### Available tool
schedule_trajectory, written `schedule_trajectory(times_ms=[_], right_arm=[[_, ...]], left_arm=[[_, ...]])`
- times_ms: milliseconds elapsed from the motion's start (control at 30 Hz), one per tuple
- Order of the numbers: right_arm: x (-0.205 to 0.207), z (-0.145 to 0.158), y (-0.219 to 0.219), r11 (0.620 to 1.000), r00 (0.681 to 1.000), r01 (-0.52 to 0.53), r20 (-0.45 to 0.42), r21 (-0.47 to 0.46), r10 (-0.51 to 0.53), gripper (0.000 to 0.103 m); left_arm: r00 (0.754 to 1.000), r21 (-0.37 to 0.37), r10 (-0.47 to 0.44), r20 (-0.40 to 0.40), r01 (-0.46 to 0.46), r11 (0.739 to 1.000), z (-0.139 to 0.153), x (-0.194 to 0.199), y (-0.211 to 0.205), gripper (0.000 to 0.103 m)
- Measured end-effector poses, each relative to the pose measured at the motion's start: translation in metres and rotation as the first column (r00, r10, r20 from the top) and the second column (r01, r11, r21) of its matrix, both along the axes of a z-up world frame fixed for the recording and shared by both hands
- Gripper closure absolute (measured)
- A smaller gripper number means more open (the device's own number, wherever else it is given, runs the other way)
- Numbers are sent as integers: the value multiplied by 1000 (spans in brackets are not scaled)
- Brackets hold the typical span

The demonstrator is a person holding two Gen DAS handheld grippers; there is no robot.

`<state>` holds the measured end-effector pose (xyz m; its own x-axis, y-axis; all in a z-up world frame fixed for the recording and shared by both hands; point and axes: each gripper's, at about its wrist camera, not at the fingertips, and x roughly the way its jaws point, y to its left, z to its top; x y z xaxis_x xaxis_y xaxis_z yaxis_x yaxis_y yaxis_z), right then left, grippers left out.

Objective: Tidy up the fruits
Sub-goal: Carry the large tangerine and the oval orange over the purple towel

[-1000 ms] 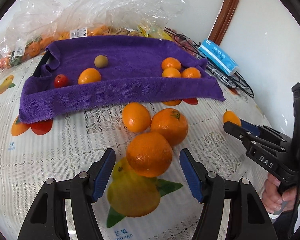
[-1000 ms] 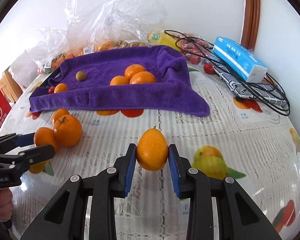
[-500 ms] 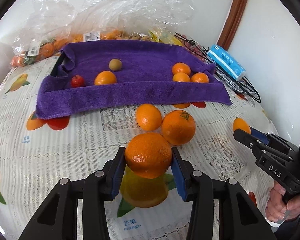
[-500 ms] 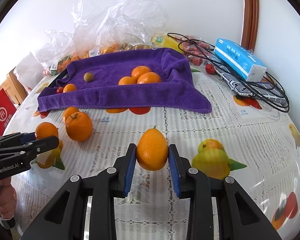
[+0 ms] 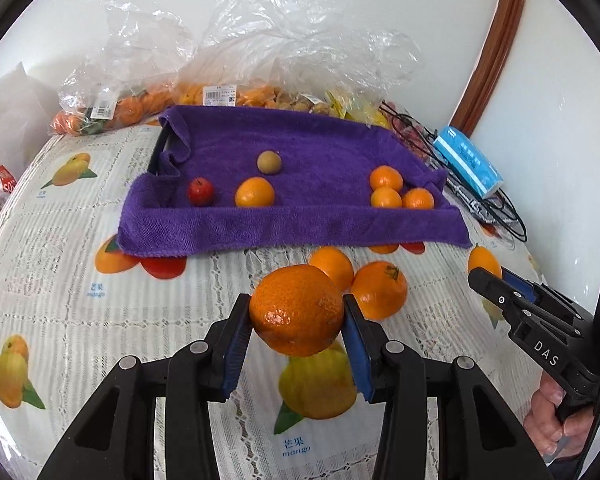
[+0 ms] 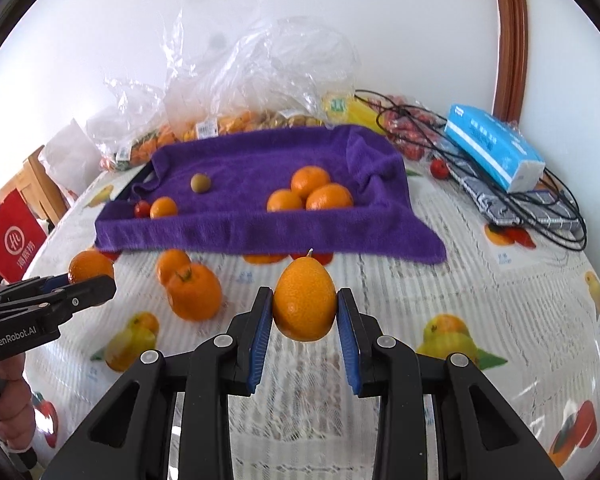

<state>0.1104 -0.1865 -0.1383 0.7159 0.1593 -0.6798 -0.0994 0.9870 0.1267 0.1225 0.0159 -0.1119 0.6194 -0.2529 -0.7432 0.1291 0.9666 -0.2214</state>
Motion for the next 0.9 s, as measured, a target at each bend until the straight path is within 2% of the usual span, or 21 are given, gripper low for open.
schedule_trajectory(times_ms=[433, 733, 900], right_arm=[[37, 35, 15, 1000, 997, -9, 79, 12, 8, 71], [72, 50, 15, 1000, 994, 4, 112, 29, -7, 71], [93, 56, 18, 1000, 992, 5, 124, 21, -8, 71]], left_arm=[[997, -39, 63, 39, -61, 997, 23, 33, 16, 61], [990, 0, 95, 104, -95, 995, 42, 66, 22, 61], [990, -20, 103, 101, -102, 995, 44, 83, 28, 61]])
